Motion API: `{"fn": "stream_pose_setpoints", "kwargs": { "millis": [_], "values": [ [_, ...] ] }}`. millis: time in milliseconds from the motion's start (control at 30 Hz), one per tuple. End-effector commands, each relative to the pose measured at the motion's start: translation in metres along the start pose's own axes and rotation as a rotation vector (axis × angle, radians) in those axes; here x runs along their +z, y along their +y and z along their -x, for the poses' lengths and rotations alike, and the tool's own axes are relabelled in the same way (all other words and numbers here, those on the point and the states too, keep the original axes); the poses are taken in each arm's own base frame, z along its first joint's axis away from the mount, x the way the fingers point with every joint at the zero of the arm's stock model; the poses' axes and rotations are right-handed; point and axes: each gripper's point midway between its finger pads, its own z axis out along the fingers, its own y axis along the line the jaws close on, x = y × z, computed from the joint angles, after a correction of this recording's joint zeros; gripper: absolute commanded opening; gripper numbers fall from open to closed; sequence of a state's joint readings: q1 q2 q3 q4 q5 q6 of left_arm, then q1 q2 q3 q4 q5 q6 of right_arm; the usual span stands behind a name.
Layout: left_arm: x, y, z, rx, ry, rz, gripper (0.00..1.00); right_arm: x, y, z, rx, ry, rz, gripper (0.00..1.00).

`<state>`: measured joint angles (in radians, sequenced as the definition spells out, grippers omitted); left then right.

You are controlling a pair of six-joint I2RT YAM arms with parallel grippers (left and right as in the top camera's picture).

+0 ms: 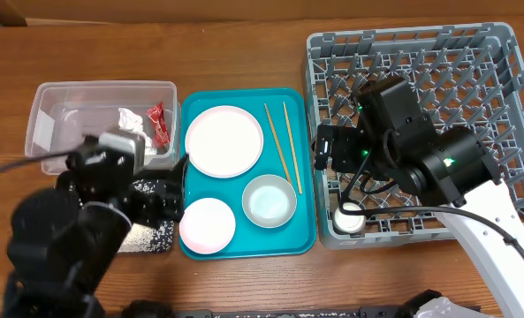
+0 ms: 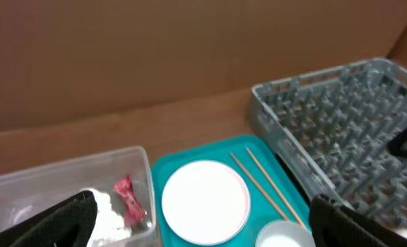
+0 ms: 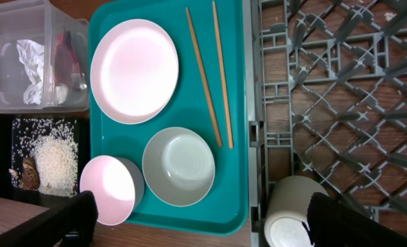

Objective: Sort waste into correct bins and load items into the dishwasher

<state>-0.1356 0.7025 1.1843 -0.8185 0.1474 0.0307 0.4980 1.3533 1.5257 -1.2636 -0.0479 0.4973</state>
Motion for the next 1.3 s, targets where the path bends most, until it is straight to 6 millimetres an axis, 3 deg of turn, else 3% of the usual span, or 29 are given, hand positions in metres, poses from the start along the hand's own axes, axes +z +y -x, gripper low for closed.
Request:
{"fn": "stream_pose_setpoints", "kwargs": {
  "millis": [0,233,600,1067,1133,1267],
  "values": [
    [0.004,0.0,-0.028,0.029,-0.035,-0.007,1.0,0.0,0.0,0.001,0.002,-0.005,0.001,1.0],
    [0.014,0.0,-0.065,0.056,-0.196,0.002,1.0,0.0,0.0,0.001,0.002,-0.005,0.001,1.0],
    [0.017,-0.001,-0.107,0.077,-0.353,0.008,1.0,0.0,0.0,0.001,0.002,-0.005,0.001,1.0],
    [0.062,-0.001,-0.173,0.068,-0.323,-0.024,1.0,0.0,0.0,0.001,0.002,-0.005,0.001,1.0],
    [0.075,0.0,-0.198,0.057,-0.266,-0.025,1.0,0.0,0.0,0.001,0.002,-0.005,0.001,1.0],
    [0.075,0.002,-0.197,0.057,-0.27,-0.015,1.0,0.0,0.0,0.001,0.002,-0.005,0.001,1.0]
  ]
}}
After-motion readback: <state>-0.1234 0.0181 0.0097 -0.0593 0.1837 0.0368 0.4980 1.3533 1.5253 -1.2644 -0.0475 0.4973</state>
